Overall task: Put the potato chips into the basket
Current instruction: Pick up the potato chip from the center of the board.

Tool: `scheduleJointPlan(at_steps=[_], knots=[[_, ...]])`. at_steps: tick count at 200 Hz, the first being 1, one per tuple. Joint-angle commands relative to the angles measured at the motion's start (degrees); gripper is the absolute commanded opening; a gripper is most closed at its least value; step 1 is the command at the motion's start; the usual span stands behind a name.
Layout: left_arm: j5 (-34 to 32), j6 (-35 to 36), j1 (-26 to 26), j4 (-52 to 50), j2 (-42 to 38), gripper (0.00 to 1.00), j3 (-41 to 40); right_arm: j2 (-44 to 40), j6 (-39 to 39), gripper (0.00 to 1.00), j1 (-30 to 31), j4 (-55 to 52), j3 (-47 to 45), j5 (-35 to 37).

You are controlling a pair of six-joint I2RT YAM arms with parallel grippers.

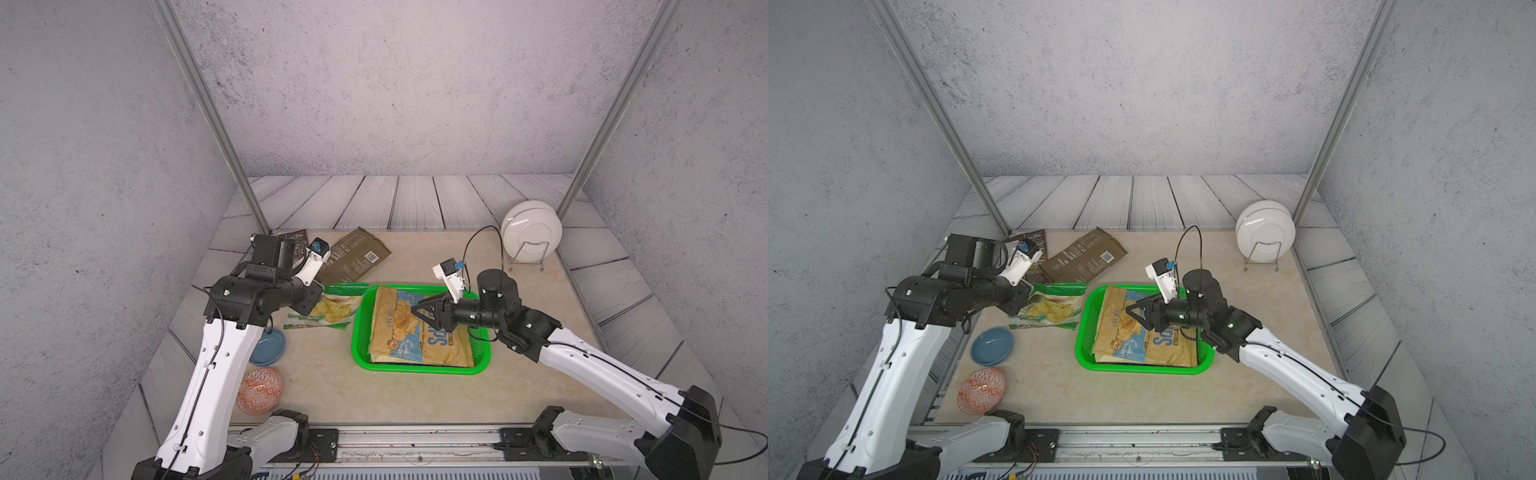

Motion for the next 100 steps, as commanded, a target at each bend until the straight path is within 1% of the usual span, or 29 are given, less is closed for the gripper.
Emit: scheduleJointPlan(at_steps=[1, 16, 42, 74, 100], knots=[[4.53, -1.06, 0.42, -1.73, -0.9, 0.0, 3.31, 4.56, -0.33, 0.48, 0.16, 4.28, 5.38, -8.66], [6.31, -1.38, 0.42, -2.78, -0.99, 0.0, 4.8, 7.35, -0.55, 0.49, 0.51, 5.37, 7.7, -10.18], [9.76, -1.82, 0.42, -4.96, -0.8, 0.0, 6.89, 10.58, -0.42, 0.49, 1.5, 7.99, 9.84, -10.46], [13.11, -1.82, 0.42, -6.84, -0.94, 0.0, 8.17, 13.42, -1.14, 0.53, 2.86, 10.51, 11.84, -8.86], [14.44, -1.84, 0.42, -7.54, -1.06, 0.0, 8.87, 16.3, -1.66, 0.55, 4.07, 10.42, 14.73, -9.54]])
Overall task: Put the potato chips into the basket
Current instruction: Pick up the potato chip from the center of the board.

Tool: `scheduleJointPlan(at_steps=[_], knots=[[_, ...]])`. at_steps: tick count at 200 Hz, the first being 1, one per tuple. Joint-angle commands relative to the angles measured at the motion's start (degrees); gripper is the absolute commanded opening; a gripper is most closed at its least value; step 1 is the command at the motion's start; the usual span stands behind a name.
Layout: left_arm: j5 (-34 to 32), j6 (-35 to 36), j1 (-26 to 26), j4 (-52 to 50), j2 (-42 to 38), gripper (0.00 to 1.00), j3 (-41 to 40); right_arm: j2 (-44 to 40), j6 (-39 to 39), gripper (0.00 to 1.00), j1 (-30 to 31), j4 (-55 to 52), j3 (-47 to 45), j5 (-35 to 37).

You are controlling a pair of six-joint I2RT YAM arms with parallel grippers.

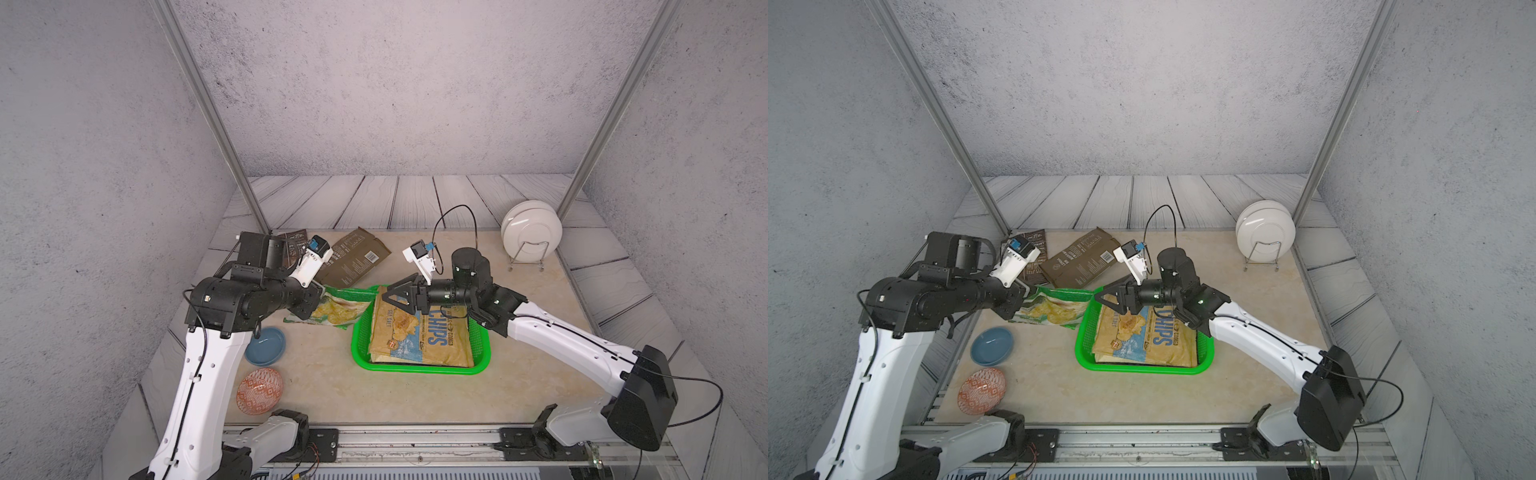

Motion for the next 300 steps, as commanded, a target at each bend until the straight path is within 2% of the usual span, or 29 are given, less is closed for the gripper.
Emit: scheduleJointPlan(at_steps=[1, 84, 109, 186, 203, 248, 264, 270, 279, 300], knots=[[3.61, -0.47, 0.42, -0.93, -0.91, 0.0, 2.02, 3.01, -1.45, 0.56, 1.2, 1.83, 3.35, -1.28], [6.36, 0.32, 0.42, -2.62, -0.89, 0.0, 3.57, 7.78, -6.81, 0.57, 5.05, -3.41, 9.03, 0.71], [7.11, 0.48, 0.42, -2.93, -0.91, 0.0, 3.71, 8.7, -10.03, 0.56, 6.44, -8.19, 11.57, 3.48], [9.03, 1.35, 0.42, -3.7, -1.07, 0.0, 3.48, 13.35, -13.79, 0.48, 8.53, -14.69, 19.94, 6.02], [9.05, 1.27, 0.42, -3.72, -1.03, 0.0, 3.61, 14.41, -14.34, 0.41, 9.15, -15.91, 21.61, 5.95], [8.21, 0.95, 0.42, -3.34, -0.9, 0.0, 3.87, 13.68, -13.88, 0.0, 9.82, -15.87, 22.74, 7.14], [5.34, 0.25, 0.42, -2.38, -0.57, 0.0, 4.58, 12.57, -13.27, 0.0, 9.88, -15.61, 22.63, 7.74], [4.04, -0.14, 0.46, -1.95, -0.44, 0.07, 5.11, 12.14, -12.9, 0.0, 9.9, -15.68, 22.69, 7.81], [1.81, -0.4, 0.51, -1.51, -0.09, 0.24, 6.08, 11.6, -12.39, 0.0, 9.9, -16.11, 23.14, 7.95], [-2.25, -1.28, 0.89, 0.61, -0.23, 0.8, 7.63, 11.15, -10.64, 0.0, 9.85, -19.79, 25.31, 10.25]])
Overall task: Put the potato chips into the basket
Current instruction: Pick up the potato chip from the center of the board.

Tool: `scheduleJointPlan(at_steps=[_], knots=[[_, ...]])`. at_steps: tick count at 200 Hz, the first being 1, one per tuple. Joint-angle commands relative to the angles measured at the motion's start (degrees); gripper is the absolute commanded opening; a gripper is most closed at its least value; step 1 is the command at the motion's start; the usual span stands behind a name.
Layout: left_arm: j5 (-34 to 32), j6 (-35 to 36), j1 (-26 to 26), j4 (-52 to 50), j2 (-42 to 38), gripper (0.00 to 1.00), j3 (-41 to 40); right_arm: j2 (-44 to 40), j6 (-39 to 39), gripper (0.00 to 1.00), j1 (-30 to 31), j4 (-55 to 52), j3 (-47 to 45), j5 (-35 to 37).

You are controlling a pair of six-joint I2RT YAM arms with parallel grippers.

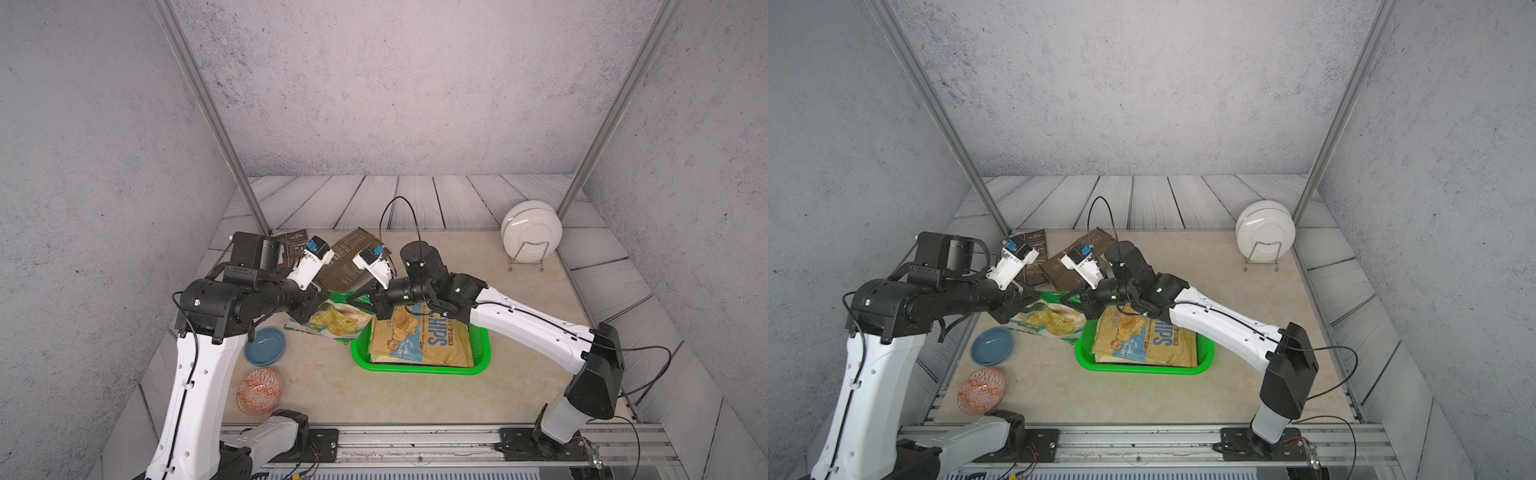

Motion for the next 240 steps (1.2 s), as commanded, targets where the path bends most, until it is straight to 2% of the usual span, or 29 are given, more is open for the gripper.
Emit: scheduleJointPlan(at_steps=[1, 13, 41, 68, 114, 137, 163, 240], knots=[[-5.12, -1.27, 0.64, 3.26, -0.51, 0.83, 2.79, -2.26, 2.33, 0.0, 0.15, -3.12, 3.99, 2.85], [-6.62, -1.9, 1.31, 4.77, -0.88, 1.0, 3.15, -2.25, 3.41, 0.0, 0.09, -5.83, 5.59, 4.29], [-8.44, -3.12, 3.22, 6.35, -0.33, 0.98, 3.25, -2.92, 8.09, 0.0, 0.03, -9.63, 7.84, 8.31], [-10.0, -4.71, 5.99, 8.76, -0.02, 0.98, 1.43, -4.9, 12.76, 0.0, -0.01, -9.05, 8.0, 11.24], [-5.83, -5.51, 13.09, 12.46, -1.11, 0.98, -3.66, -9.24, 20.36, 0.0, -0.26, -8.27, 6.63, 18.29], [-3.63, -6.55, 16.81, 13.82, -0.96, 0.98, -6.63, -12.55, 25.76, 0.0, -0.26, -4.26, 3.47, 21.52], [-1.67, -8.35, 20.29, 16.98, -1.91, 0.98, -13.01, -15.48, 32.02, 0.0, -0.26, -0.47, -0.27, 26.12], [-0.96, -7.55, 20.47, 23.88, -10.1, 0.98, -37.35, -19.5, 44.89, 0.0, 1.37, 4.54, -6.47, 35.74]])
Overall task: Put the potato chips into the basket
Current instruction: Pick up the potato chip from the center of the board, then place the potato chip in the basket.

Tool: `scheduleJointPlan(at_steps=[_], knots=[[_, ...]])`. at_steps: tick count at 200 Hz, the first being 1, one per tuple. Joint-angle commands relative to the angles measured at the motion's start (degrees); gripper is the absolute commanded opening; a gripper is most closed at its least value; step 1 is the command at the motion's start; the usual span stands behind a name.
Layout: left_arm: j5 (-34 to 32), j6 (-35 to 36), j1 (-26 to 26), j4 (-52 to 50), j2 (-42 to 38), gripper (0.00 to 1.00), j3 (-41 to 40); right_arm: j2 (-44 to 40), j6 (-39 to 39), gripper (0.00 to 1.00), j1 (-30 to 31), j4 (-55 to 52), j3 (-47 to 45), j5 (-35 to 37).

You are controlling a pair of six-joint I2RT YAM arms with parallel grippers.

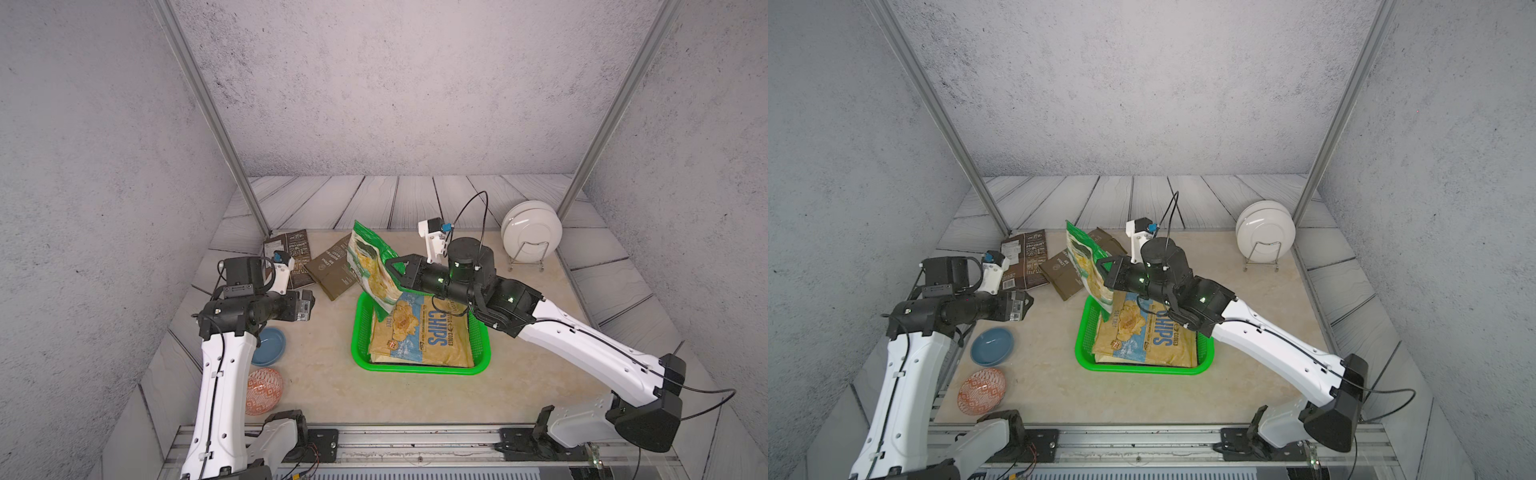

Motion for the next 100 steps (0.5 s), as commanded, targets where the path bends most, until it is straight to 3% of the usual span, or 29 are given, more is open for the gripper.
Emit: scheduleJointPlan(at_steps=[1, 49, 100], knots=[[0.73, 0.28, 0.5, 2.89, -2.73, 0.98, -4.48, -4.06, 6.06, 0.0, 1.12, 4.6, -1.02, 5.59], [6.43, 0.44, 0.52, 2.86, -5.59, 0.98, -11.47, -5.65, 15.11, 0.0, 5.89, 2.79, -3.71, 17.63], [5.82, -0.3, 0.51, 4.58, -6.0, 0.98, -12.11, -5.47, 24.31, 0.0, 10.84, 5.54, -8.0, 27.13]])
